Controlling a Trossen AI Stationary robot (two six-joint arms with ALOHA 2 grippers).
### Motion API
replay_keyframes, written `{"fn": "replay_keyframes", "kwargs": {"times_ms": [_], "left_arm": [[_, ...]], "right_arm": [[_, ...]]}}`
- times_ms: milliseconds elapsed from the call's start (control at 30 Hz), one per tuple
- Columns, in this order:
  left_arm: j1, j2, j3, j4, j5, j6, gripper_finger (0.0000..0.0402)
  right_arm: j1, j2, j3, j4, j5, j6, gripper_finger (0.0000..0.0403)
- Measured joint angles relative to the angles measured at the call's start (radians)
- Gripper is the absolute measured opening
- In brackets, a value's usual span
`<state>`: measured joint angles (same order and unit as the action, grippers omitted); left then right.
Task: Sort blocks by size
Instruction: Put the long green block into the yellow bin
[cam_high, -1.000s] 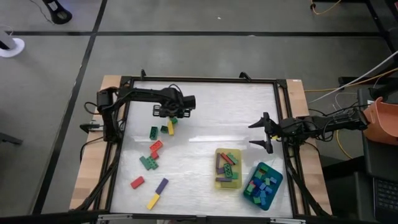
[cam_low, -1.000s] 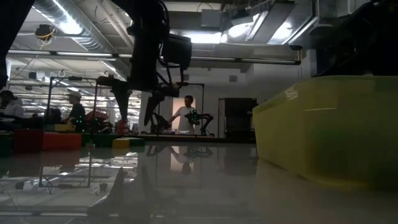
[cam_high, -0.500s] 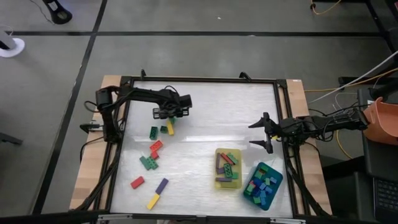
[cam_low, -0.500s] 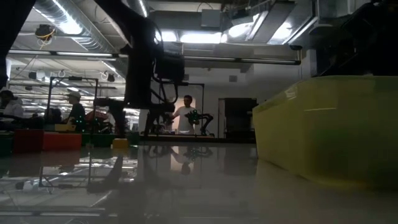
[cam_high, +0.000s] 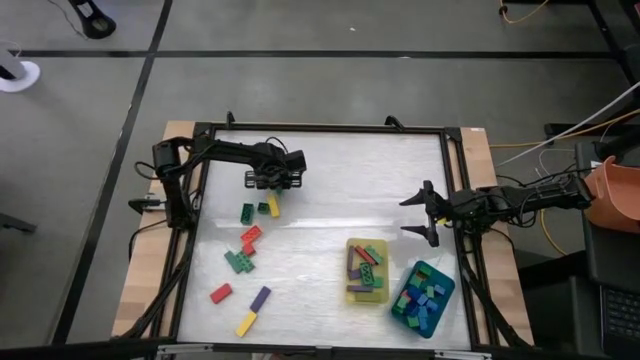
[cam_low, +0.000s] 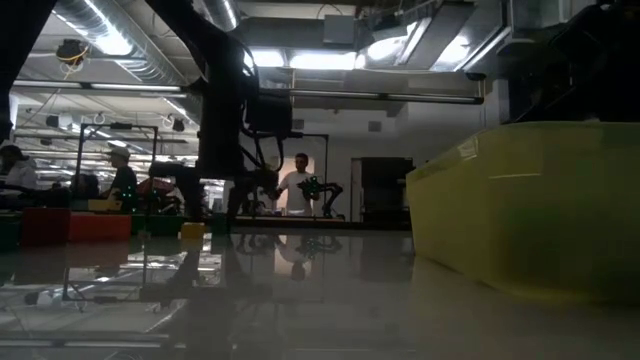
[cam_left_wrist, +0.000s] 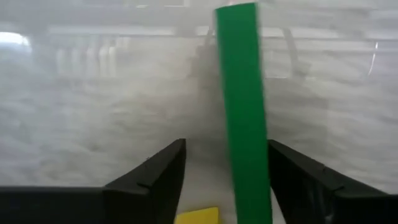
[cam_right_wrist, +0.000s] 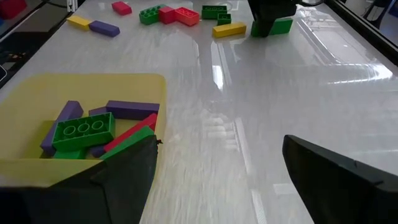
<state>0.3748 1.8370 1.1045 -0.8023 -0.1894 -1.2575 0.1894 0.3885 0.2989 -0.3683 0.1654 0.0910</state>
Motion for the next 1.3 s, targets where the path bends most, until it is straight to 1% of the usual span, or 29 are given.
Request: {"fn": "replay_keyframes", "kwargs": {"times_ms": [100,267,300,400,500,600,700,800,967,1100,1200,1300], "left_arm": [[-0.001,0.000,-0.001,0.022,0.000,0.056,0.0160],[-0.006,0.002,0.005,0.064,-0.001,0.179,0.0050],[-0.010,0.003,0.008,0.071,-0.006,0.201,0.0036],[-0.025,0.008,0.038,0.133,-0.008,0.271,0.0036],[-0.065,0.006,0.066,0.207,0.001,0.351,0.0041],[-0.130,0.006,0.083,0.377,0.070,0.430,0.0045],[-0.210,0.006,0.085,0.583,0.131,0.482,0.0041],[-0.293,0.006,0.086,0.753,0.159,0.541,0.0042],[-0.426,0.013,0.086,0.966,0.153,0.564,0.0052],[-0.518,0.052,0.087,1.120,0.108,0.669,0.0051],[-0.571,0.090,0.086,1.183,0.100,0.750,0.0057],[-0.609,0.124,0.086,1.213,0.101,0.761,0.0074]], "right_arm": [[0.000,0.000,0.000,0.000,0.000,0.000,0.0344],[0.000,0.000,0.000,0.000,0.000,0.000,0.0344],[0.000,0.000,0.000,0.000,0.000,0.000,0.0344],[0.000,0.000,0.000,0.001,0.000,0.000,0.0344],[0.000,0.000,0.000,0.001,0.000,0.000,0.0344],[0.000,0.000,0.000,0.001,0.000,0.000,0.0344],[0.000,0.000,0.000,0.001,0.000,0.000,0.0344],[0.000,0.000,0.000,0.002,0.000,0.000,0.0344],[0.000,0.000,0.000,0.002,0.000,0.000,0.0344],[0.000,0.000,0.000,0.005,0.001,0.000,0.0344],[0.000,0.000,0.001,0.005,0.001,0.000,0.0344],[0.000,0.000,0.001,0.004,0.001,0.000,0.0344]]}}
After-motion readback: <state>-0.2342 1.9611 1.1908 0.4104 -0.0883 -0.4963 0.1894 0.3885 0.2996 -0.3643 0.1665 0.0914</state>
